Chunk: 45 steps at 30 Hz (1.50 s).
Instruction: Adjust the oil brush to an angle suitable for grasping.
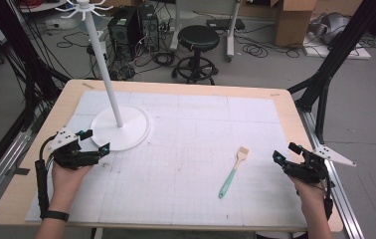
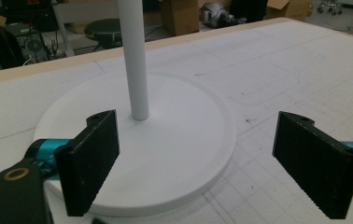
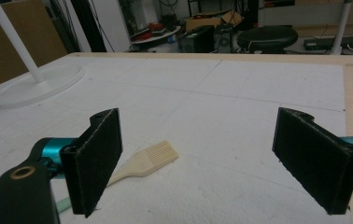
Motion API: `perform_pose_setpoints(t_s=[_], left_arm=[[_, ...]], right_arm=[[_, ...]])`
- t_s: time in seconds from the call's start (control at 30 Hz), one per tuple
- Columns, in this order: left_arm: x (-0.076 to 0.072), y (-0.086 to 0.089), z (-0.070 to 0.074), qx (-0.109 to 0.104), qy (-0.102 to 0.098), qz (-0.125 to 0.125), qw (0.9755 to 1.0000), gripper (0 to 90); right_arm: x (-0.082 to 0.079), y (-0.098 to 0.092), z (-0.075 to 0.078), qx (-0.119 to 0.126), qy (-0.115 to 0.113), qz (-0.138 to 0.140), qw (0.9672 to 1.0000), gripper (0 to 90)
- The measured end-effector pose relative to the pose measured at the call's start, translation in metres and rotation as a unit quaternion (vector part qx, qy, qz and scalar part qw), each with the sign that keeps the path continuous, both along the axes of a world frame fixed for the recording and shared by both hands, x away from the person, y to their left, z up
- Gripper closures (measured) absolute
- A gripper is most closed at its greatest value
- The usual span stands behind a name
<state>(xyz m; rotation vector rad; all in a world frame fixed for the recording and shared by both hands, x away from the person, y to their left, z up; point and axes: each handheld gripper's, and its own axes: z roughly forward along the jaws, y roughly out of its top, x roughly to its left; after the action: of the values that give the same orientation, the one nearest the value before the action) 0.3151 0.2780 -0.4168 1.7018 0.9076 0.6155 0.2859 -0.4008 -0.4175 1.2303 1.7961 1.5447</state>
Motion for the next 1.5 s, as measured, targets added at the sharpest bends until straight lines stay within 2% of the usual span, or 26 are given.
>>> perform_pose_setpoints(t_s=[0.37, 0.53, 0.7, 0.8, 0.9, 0.93, 1.0, 1.03, 1.07, 1.1, 1.13, 1.17, 1.23, 1.27, 1.3, 1.33, 1.4, 1.43, 1.47, 1.5], left_arm=[[0.0, 0.001, 0.001, -0.004, -0.002, 0.0, 1.0, 15.4], [0.0, 0.003, 0.001, -0.011, -0.004, 0.003, 0.9999, 15.3], [-0.001, 0.005, 0.002, -0.012, -0.004, 0.004, 0.9999, 15.3], [-0.002, 0.005, 0.003, -0.015, -0.008, 0.003, 0.9999, 15.4], [-0.002, 0.005, 0.003, -0.013, -0.009, 0.002, 0.9999, 15.4], [-0.002, 0.005, 0.002, -0.011, -0.008, 0.002, 0.9999, 15.3], [-0.002, 0.005, 0.002, -0.01, -0.008, 0.002, 0.9999, 15.3], [-0.002, 0.005, 0.002, -0.008, -0.008, 0.001, 0.9999, 15.3], [-0.001, 0.005, 0.002, -0.007, -0.008, 0.0, 0.9999, 15.3], [-0.001, 0.005, 0.002, -0.007, -0.007, 0.0, 0.9999, 15.4], [-0.001, 0.004, 0.002, -0.007, -0.007, 0.0, 0.9999, 15.4], [-0.001, 0.004, 0.001, -0.006, -0.007, 0.0, 1.0, 15.4], [0.0, 0.004, 0.001, -0.003, -0.006, -0.003, 1.0, 15.3], [0.0, 0.003, 0.0, -0.001, -0.006, -0.002, 1.0, 15.3], [0.0, 0.003, 0.0, 0.0, -0.006, -0.002, 1.0, 15.3], [0.0, 0.004, 0.0, 0.0, -0.005, -0.002, 1.0, 15.3], [0.0, 0.004, 0.0, 0.001, -0.007, -0.001, 1.0, 15.3], [0.0, 0.005, 0.0, 0.001, -0.006, -0.001, 1.0, 15.3], [0.0, 0.005, 0.0, 0.002, -0.004, 0.0, 1.0, 15.3], [0.0, 0.005, 0.0, 0.002, -0.004, 0.0, 1.0, 15.4]], right_arm=[[-0.001, 0.0, 0.0, 0.004, -0.001, 0.002, 1.0, 15.0], [-0.001, 0.001, 0.001, 0.005, 0.001, 0.021, 0.9998, 15.0], [-0.003, 0.005, 0.006, 0.003, -0.001, 0.029, 0.9996, 15.0], [-0.004, 0.008, 0.007, -0.008, 0.003, 0.047, 0.9989, 15.2], [-0.005, 0.011, 0.007, -0.007, 0.011, 0.062, 0.998, 15.8], [-0.007, 0.015, 0.006, -0.011, 0.016, 0.082, 0.9964, 17.8], [-0.008, 0.017, 0.006, -0.018, 0.017, 0.092, 0.9955, 18.4], [-0.01, 0.023, 0.005, -0.022, 0.025, 0.117, 0.9926, 22.0], [-0.01, 0.023, 0.005, -0.022, 0.025, 0.117, 0.9926, 22.0], [-0.011, 0.025, 0.004, -0.03, 0.027, 0.128, 0.991, 23.3], [-0.012, 0.028, 0.002, -0.037, 0.031, 0.139, 0.9891, 26.3], [-0.015, 0.033, 0.0, -0.045, 0.037, 0.154, 0.9863, 33.3], [-0.016, 0.038, -0.003, -0.057, 0.041, 0.166, 0.9836, 37.9], [-0.016, 0.038, -0.003, -0.057, 0.041, 0.166, 0.9836, 37.9], [-0.017, 0.044, -0.005, -0.067, 0.042, 0.18, 0.9804, 42.7], [-0.017, 0.044, -0.005, -0.067, 0.042, 0.18, 0.9804, 42.7], [-0.019, 0.05, -0.007, -0.076, 0.045, 0.195, 0.9767, 48.4], [-0.02, 0.056, -0.008, -0.089, 0.043, 0.204, 0.974, 52.1], [-0.021, 0.058, -0.009, -0.093, 0.046, 0.208, 0.9726, 55.1], [-0.021, 0.058, -0.009, -0.093, 0.046, 0.208, 0.9726, 55.1]])
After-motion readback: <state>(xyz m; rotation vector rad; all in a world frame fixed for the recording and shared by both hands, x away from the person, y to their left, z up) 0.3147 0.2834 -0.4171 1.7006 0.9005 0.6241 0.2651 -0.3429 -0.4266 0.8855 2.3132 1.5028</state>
